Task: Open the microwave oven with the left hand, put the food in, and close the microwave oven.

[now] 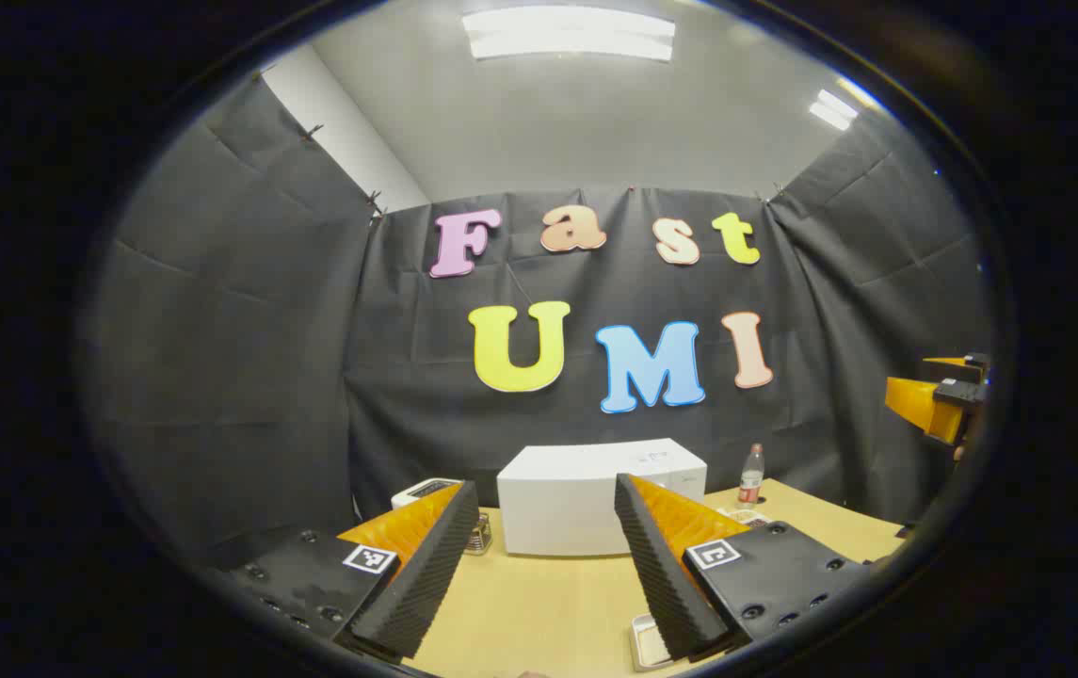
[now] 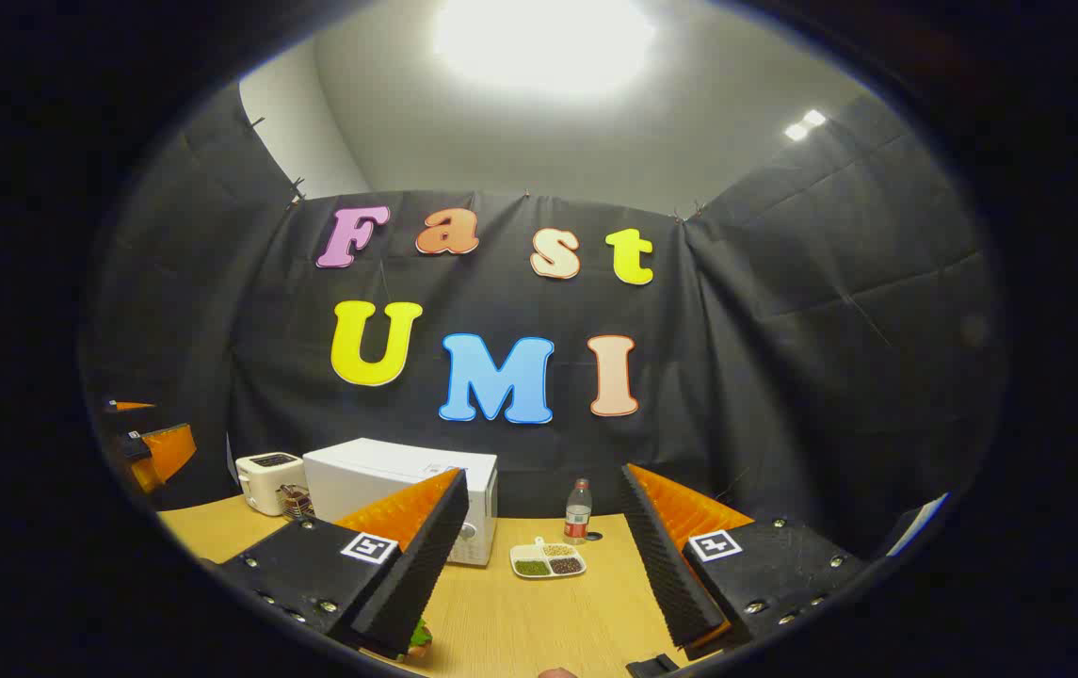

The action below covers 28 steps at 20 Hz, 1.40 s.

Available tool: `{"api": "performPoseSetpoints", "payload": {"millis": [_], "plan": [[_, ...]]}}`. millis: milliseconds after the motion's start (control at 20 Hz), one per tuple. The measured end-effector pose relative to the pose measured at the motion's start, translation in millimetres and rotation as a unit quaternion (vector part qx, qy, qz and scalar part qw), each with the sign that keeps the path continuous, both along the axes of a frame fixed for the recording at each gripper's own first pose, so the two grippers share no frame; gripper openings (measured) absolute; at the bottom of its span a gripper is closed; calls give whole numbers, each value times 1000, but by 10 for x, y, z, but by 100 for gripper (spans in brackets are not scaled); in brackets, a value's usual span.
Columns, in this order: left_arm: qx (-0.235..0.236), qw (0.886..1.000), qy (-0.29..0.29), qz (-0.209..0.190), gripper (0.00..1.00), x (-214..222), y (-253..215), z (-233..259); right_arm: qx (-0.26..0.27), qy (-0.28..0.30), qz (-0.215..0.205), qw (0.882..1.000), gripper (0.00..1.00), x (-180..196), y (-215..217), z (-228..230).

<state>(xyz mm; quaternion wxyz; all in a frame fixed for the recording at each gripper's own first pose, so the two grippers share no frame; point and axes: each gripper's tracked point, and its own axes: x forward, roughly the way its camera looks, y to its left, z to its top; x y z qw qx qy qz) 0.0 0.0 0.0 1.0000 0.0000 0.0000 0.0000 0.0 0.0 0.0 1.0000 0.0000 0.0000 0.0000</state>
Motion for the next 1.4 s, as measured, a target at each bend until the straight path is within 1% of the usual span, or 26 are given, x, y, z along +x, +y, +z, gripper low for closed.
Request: {"api": "performPoseSetpoints", "payload": {"millis": [300, 650, 900, 1000, 1200, 1400], "plan": [[8, 1000, -7, -1, 98, -7, -112, 57, 7, 2, 2, 1000, 96, 35, -82, -23], [7, 1000, -5, 12, 98, -31, -225, 76, 15, 7, 10, 1000, 96, 75, -194, -95], [10, 1000, -12, 22, 98, 51, -338, 97, 30, 7, 29, 999, 96, 117, -245, -123], [14, 1000, -18, 19, 98, 173, -417, 105, 30, -1, 29, 999, 96, 156, -290, -105], [9, 1000, -25, 5, 98, 581, -563, 68, 32, 2, 24, 999, 96, 213, -318, -115], [-3, 1000, -21, -24, 99, 1131, -751, -73, 25, 8, -6, 1000, 96, 350, -398, -168]]}}
